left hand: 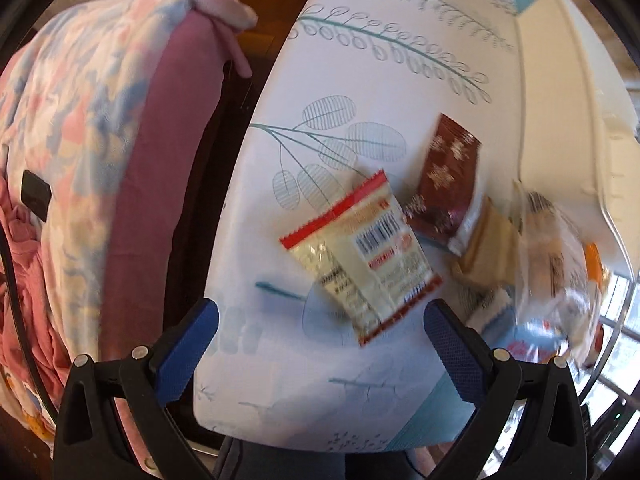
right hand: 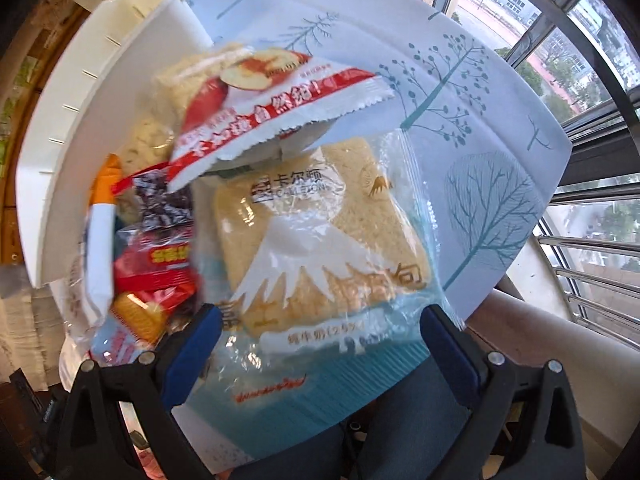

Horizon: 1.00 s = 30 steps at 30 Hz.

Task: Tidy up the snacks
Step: 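Grasp the small white-red snack packet with left gripper while right grasps the Fuji cake packet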

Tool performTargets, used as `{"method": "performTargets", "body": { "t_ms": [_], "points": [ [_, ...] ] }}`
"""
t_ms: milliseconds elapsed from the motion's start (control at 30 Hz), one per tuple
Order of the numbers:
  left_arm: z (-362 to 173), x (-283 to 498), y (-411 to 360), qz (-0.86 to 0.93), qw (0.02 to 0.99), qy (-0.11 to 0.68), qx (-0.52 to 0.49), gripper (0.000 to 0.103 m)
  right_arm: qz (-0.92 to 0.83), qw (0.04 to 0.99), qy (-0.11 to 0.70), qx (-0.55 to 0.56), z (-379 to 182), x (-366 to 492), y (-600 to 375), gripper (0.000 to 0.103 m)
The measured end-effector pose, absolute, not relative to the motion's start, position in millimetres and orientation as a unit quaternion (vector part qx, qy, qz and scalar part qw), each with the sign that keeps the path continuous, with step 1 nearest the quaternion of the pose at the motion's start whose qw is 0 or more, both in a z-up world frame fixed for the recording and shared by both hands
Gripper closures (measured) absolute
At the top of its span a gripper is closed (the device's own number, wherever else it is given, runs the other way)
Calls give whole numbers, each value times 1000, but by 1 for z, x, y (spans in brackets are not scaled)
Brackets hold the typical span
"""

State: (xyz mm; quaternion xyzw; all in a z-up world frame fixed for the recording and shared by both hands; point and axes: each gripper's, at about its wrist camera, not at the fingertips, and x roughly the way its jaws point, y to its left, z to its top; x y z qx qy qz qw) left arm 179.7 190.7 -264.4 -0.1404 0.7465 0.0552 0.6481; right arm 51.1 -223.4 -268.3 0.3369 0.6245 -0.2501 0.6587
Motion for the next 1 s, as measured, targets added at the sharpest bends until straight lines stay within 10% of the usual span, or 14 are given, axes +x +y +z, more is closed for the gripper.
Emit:
{"method": "performTargets", "body": {
  "t_ms": [1000],
  "points": [
    [-304,208,179,117,619,760,-161,22,-229,677,668,207,-308,186,-233,0]
  ]
}}
